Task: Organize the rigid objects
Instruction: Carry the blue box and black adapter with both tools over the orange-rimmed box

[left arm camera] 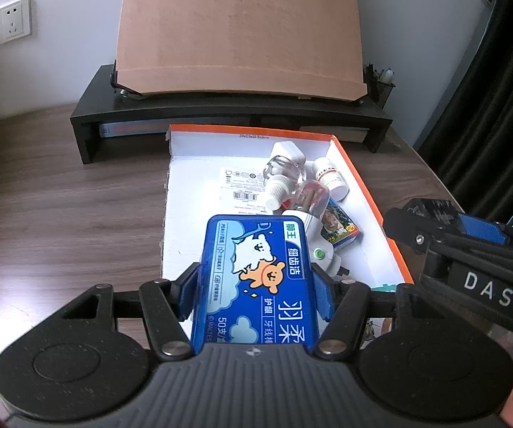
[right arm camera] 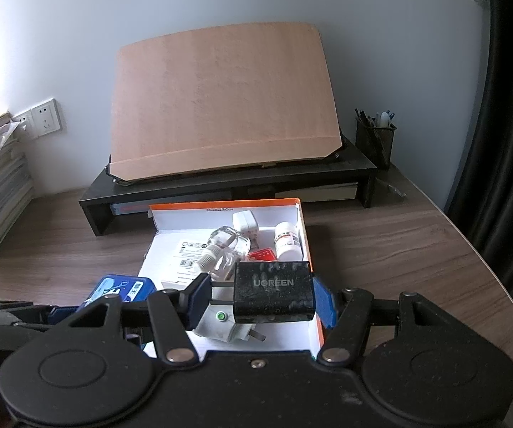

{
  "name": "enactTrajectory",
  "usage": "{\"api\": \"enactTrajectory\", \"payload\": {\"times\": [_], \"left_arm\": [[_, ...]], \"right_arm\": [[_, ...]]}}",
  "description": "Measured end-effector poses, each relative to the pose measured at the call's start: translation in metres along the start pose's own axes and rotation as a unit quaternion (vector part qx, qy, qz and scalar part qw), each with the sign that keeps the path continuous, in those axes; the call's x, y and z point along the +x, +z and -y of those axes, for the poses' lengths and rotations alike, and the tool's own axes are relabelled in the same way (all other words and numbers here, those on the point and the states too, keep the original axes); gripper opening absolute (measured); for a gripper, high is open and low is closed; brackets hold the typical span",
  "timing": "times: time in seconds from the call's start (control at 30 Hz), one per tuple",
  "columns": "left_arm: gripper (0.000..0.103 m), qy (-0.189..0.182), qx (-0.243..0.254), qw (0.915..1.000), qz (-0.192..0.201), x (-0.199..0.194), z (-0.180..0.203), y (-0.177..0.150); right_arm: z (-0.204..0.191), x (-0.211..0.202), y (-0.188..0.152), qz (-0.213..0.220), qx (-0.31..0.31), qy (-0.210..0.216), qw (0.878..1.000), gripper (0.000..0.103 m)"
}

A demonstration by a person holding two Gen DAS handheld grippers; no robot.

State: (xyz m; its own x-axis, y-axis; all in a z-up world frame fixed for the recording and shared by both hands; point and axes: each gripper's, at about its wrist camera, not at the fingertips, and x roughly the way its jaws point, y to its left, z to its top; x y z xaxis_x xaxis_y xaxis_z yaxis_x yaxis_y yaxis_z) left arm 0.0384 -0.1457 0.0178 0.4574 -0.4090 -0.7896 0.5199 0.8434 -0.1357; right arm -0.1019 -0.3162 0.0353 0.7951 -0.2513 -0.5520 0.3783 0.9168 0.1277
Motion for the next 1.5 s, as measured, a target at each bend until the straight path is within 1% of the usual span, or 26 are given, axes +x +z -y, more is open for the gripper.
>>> {"api": "enactTrajectory", "payload": {"times": [0.57,0.93,1.5], "left_arm": [[0.063,-0.005,-0.002,1.0,-0.005,0.01,0.005,0.006],[0.063,0.002,-0.01,0.9998,-0.015,0.02,0.003,0.01],[0.063,0.017,-0.023,0.9993,-0.023,0.025,-0.002,0.011]], "right_arm": [[0.005,0.017,0.004,-0.01,-0.006,-0.001,1.0,0.073],[0.009,0.036,0.008,-0.025,-0.008,0.003,1.0,0.073],[0.004,0.057,0.009,-0.04,-0.019,0.022,0.999,0.073]]}}
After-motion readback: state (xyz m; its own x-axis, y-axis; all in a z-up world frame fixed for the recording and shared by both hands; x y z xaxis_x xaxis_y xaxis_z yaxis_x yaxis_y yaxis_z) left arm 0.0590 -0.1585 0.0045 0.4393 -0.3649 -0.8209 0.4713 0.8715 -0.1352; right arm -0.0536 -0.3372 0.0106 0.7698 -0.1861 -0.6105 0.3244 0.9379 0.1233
